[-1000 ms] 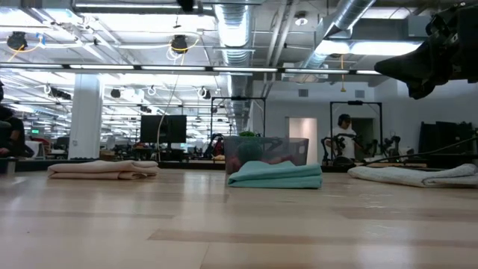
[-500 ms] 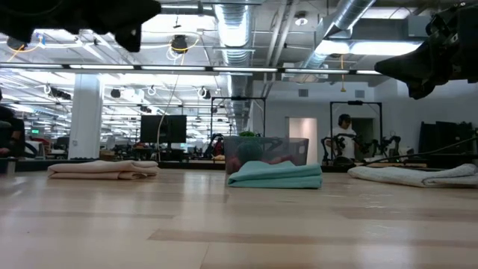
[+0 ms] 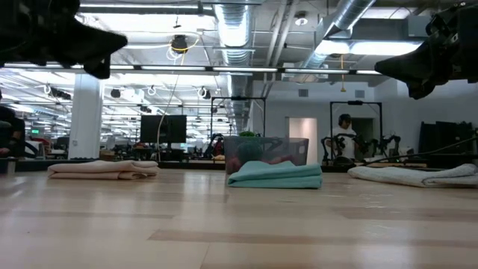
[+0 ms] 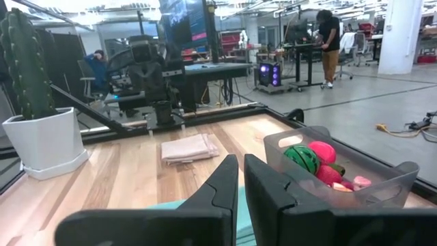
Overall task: Pick and placing Produce into tupperware
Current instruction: Return to Home Position
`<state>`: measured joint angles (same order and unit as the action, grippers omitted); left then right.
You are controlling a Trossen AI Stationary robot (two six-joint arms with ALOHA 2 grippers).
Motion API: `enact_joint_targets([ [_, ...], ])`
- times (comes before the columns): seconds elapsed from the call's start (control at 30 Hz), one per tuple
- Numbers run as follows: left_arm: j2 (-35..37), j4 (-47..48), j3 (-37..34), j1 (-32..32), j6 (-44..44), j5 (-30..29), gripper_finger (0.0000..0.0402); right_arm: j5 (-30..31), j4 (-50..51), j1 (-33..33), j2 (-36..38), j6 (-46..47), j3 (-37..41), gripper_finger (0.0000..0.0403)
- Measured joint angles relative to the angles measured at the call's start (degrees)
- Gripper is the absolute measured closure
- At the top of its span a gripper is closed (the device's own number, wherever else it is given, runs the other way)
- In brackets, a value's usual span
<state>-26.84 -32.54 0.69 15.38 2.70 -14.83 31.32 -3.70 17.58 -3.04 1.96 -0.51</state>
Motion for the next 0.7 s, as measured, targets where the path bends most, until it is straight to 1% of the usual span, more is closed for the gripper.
enact_joint_targets([
  [0.13, 7.82, 8.96, 0.0, 0.0, 0.29, -1.39, 0.0401, -0.01, 0.0, 0.01, 0.02, 0.02, 0.0, 0.0353],
  [0.27, 17.81, 16.72, 0.0, 0.0, 0.72, -2.94, 0.0401, -0.01, 0.0, 0.02, 0.02, 0.0, 0.0, 0.0353],
  [0.37, 25.79, 25.37, 0.0, 0.0, 0.29, -6.88, 0.0401, -0.01, 0.0, 0.01, 0.02, 0.01, 0.0, 0.0353],
  [0.4, 26.94, 27.75, 0.0, -0.02, -0.36, -8.78, 0.0401, 0.0, 0.0, 0.02, 0.01, 0.01, 0.0, 0.0353],
  [0.53, 26.64, 30.32, 0.85, 0.01, -1.7, -14.67, 0.0401, 0.02, 0.01, 0.0, 0.01, 0.02, 0.0, 0.0353],
  [0.63, 26.68, 30.43, 0.92, -0.02, -1.39, -13.51, 0.0401, -0.01, 0.0, 0.02, 0.05, 0.02, 0.0, 0.0353],
  [0.7, 26.6, 30.49, 0.92, -0.02, -0.35, -11.08, 0.0401, -0.01, 0.02, 0.0, 0.04, 0.01, 0.0, 0.0353],
])
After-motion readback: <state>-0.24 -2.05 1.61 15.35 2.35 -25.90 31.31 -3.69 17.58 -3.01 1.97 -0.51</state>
